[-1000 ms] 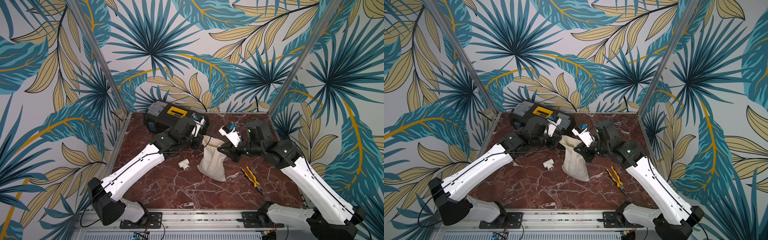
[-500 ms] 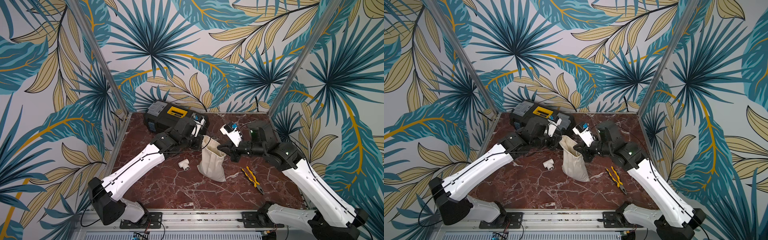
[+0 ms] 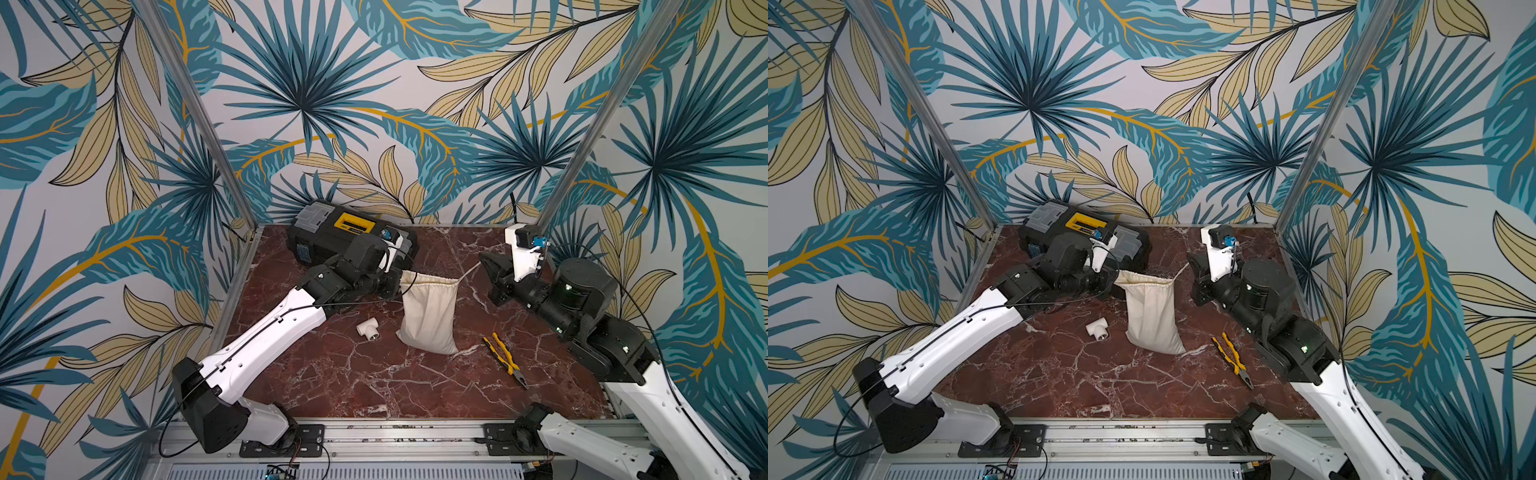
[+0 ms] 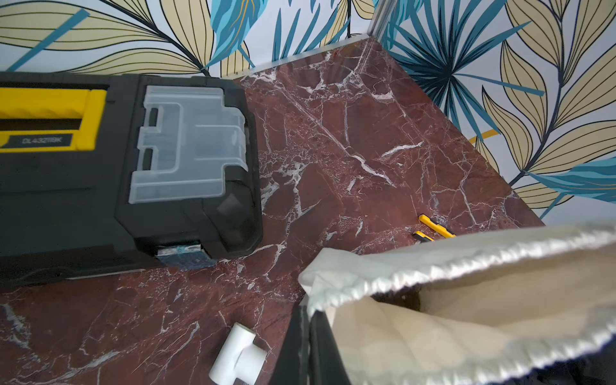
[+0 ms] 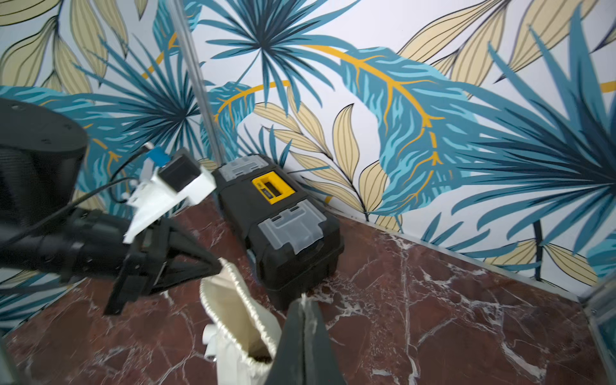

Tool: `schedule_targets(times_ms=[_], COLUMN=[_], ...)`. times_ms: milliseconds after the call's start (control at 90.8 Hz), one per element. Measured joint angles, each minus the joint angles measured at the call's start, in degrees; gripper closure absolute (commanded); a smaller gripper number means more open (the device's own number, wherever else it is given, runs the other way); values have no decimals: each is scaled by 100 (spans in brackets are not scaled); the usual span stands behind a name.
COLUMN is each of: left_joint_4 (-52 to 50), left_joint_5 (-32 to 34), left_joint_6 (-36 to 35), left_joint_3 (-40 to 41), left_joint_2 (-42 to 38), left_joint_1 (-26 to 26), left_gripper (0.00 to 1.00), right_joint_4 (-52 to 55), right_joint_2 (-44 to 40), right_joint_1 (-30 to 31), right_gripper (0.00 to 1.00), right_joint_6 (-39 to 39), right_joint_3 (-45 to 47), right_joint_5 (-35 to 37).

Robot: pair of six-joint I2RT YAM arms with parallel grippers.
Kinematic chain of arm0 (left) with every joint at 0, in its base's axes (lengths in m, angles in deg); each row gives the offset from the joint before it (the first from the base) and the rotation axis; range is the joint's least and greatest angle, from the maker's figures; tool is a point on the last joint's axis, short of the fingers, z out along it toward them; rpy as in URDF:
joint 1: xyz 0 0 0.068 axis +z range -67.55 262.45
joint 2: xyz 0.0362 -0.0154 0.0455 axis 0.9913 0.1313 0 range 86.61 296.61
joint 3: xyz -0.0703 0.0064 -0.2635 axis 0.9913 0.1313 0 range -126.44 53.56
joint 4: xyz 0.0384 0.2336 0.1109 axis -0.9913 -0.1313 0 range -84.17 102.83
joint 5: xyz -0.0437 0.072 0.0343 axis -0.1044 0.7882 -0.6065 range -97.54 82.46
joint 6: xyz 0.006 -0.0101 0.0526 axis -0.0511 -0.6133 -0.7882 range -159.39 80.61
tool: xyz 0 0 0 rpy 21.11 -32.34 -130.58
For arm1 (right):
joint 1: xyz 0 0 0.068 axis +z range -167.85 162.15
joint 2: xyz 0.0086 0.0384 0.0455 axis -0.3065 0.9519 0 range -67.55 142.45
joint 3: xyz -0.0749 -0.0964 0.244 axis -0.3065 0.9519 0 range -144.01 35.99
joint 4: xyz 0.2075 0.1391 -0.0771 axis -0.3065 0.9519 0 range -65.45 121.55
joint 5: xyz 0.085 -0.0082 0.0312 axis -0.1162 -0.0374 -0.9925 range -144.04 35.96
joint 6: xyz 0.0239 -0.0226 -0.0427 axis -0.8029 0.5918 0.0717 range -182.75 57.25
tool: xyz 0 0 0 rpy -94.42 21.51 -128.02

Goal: Close the soil bag
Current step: Frap the soil bag at the center of the board.

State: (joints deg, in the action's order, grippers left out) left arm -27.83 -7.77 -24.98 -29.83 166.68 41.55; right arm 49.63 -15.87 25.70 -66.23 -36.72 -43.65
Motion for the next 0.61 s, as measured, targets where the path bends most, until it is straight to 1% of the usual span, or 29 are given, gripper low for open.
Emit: schedule_targets(times_ms=[88, 176, 408, 606], left_joint_4=[-55, -127, -236, -284], left_joint_5=[-7, -7, 0, -2], left_joint_6=[-2, -2, 17, 44], left_joint_3=[39, 42, 44, 66], left_joint_2=[-144, -238, -350, -507], left_joint_1=[2, 11, 42, 42], left_gripper=[100, 100, 93, 93], right_joint_4=[-337, -667, -1480, -1733], right_joint_2=[2, -2, -238, -254], right_joint_1=[0, 0, -15, -79], right_gripper=[100, 100, 100, 100], right_joint_6=[0, 0, -20, -37], right_joint_3=[273, 439, 1104, 1156], right_joint_5=[219, 291, 623, 715])
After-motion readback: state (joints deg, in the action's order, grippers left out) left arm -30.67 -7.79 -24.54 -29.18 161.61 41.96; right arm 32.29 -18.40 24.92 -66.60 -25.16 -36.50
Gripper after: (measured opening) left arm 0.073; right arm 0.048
